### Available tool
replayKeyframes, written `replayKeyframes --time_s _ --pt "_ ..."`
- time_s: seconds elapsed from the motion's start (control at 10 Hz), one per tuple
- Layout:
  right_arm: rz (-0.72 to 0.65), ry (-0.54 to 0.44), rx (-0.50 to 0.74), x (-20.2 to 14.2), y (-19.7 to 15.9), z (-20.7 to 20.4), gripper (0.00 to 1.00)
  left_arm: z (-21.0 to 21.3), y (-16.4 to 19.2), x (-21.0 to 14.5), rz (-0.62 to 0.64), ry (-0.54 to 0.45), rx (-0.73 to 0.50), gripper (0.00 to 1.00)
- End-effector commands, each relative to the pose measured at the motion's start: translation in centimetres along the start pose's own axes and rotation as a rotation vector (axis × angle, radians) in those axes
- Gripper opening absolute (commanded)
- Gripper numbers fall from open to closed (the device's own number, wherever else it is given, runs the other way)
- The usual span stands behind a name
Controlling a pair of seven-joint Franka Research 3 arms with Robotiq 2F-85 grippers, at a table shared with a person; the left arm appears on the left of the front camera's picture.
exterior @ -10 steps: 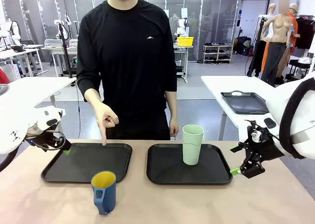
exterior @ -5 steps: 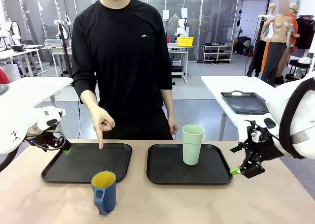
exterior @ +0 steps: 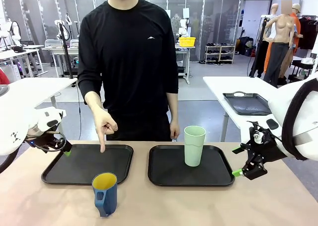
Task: Sort and store the cups by type.
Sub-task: Pick up the Handle plastic cup and place it into the empty Flat Tray.
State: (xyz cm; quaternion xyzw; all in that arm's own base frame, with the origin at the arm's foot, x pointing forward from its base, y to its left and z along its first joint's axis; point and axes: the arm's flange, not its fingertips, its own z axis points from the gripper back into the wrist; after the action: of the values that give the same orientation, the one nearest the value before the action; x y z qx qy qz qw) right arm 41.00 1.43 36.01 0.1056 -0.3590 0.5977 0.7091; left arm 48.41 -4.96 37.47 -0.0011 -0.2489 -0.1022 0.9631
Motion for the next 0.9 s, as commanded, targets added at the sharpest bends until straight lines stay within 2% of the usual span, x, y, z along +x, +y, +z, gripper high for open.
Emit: replayKeyframes --time_s 0.0,0.5,0.8 --pt "0.003 0.0 -0.001 0.0 0.0 -0.1 1.0 0.1 0.2 0.1 0.0 -0.002 0.002 1.0" --pt "0.003 0.0 -0.001 0.0 0.0 -0.1 1.0 0.0 0.0 0.0 0.0 0.0 0.0 1.0" --pt "0.003 0.0 -0.001 0.0 0.0 -0.1 1.0 2.2 2.4 -4.3 -0.038 0.025 0.005 1.0"
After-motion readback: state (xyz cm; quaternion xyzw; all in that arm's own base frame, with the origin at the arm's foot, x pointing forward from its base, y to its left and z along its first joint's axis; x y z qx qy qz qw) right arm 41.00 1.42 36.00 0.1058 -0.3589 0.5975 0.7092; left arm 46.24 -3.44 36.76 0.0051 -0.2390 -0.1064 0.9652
